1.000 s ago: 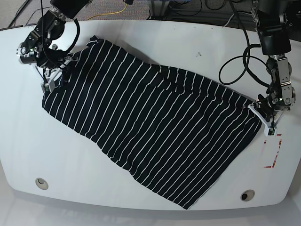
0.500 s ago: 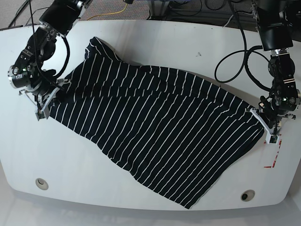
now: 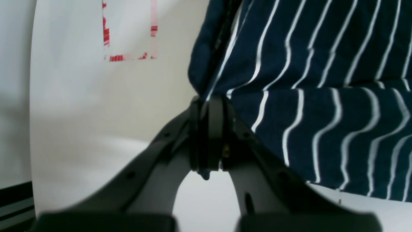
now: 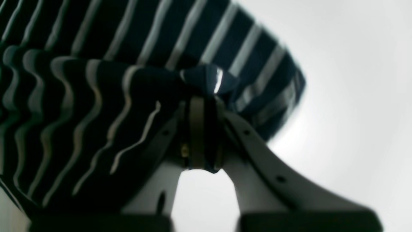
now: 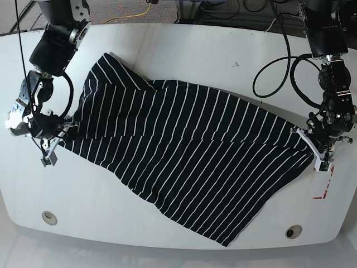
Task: Layout the t-shirt on the table in an organized manner, then fold the t-shirt properly
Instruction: 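Regrasp the shirt corner with the right gripper and pull it outward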
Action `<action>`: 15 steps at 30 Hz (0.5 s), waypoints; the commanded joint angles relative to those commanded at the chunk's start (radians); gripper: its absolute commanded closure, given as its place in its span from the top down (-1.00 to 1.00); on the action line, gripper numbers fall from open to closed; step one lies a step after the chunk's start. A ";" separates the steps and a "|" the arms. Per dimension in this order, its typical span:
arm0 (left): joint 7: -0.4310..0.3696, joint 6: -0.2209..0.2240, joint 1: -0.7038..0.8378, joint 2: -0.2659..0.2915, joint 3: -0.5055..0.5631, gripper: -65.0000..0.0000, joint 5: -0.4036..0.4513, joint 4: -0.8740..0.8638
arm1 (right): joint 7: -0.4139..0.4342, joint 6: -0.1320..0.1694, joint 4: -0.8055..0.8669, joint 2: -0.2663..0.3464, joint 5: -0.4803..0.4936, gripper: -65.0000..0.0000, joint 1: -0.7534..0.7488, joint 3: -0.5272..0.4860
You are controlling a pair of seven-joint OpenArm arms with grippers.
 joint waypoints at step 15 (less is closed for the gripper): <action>-0.002 0.000 0.000 0.003 0.000 -1.00 0.000 -0.003 | -0.072 0.000 0.311 -0.002 0.008 1.00 -0.166 0.072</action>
